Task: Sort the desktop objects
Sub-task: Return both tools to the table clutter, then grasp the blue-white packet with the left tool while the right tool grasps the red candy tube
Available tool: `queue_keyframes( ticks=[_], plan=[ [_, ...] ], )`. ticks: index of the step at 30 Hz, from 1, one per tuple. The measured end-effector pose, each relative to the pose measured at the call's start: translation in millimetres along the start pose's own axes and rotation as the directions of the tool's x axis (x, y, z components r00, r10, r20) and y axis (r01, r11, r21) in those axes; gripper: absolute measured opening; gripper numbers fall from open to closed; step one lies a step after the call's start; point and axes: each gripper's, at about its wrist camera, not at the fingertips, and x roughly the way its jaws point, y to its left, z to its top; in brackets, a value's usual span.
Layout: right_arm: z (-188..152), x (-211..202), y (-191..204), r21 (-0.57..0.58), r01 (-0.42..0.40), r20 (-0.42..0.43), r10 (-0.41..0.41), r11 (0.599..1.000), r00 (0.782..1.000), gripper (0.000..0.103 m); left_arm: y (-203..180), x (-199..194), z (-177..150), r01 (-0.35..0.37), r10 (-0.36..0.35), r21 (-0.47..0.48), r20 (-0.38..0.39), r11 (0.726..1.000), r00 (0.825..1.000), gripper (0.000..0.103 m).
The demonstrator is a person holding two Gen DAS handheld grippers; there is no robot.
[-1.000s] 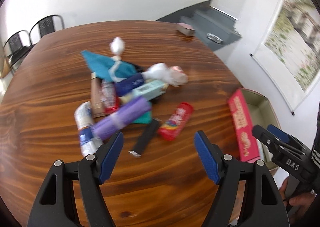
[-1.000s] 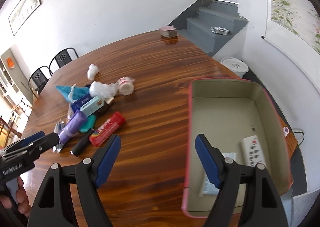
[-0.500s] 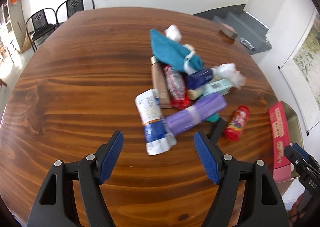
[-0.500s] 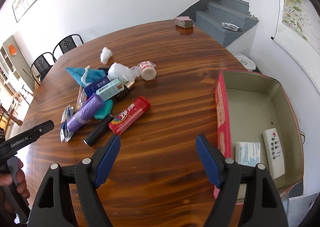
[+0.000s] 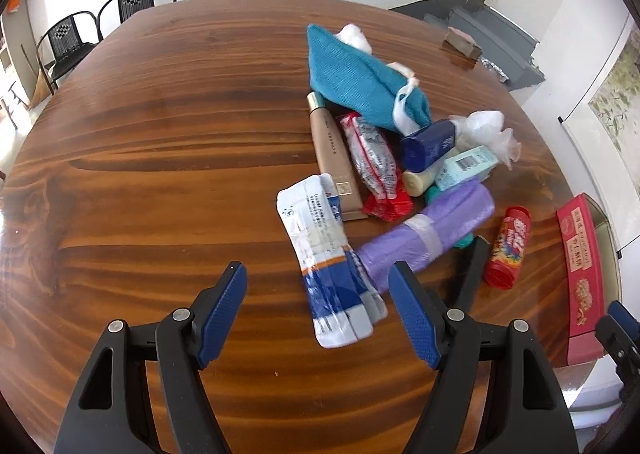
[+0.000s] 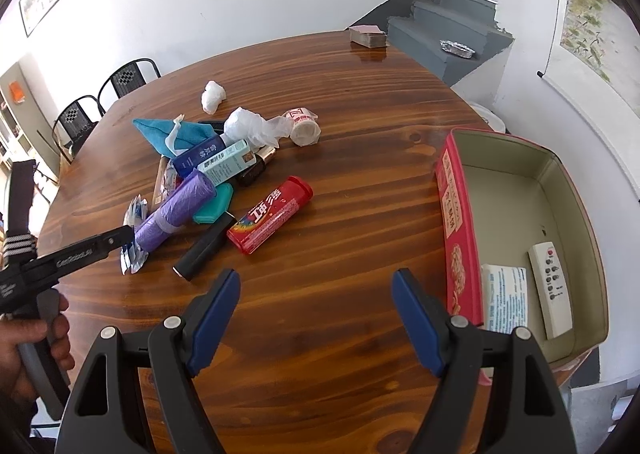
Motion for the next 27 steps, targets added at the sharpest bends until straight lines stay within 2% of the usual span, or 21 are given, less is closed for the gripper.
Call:
queue_keyframes(
  ticks=[5, 13, 17, 23, 27],
  plan=[
    [-0.7, -0.7, 2.1, 0.002, 0.015, -0.004, -0.015, 1.000, 1.000, 0.081, 9.5, 6.6, 2.0, 0.026, -0.026, -0.008, -0.001, 1.000, 1.000, 0.077],
    [-1.4, 4.9, 11.0, 0.003, 0.011, -0.017, -0.011, 1.000, 1.000, 0.081, 31.8, 8.5, 0.8, -0.015, 0.015, -0.006, -0.011, 1.000, 1.000, 0.077],
    [-0.8, 10.1, 19.2, -0.005, 0.001, -0.028, -0.001, 1.000, 1.000, 0.081, 39.3, 5.6, -0.7, -0.008, 0.008, -0.011, -0.012, 1.000, 1.000, 0.077],
    [2.8, 18.5, 28.7, -0.006, -0.028, -0.046, 0.027, 1.000, 0.999, 0.081, 27.7, 8.0, 4.3, -0.032, 0.033, 0.082, -0.004, 0.996, 0.999, 0.077],
    [7.4, 21.6, 32.5, -0.006, -0.031, -0.045, 0.031, 1.000, 0.999, 0.081, 15.5, 18.0, 13.8, -0.014, 0.017, 0.138, -0.020, 0.990, 1.000, 0.077]
  ],
)
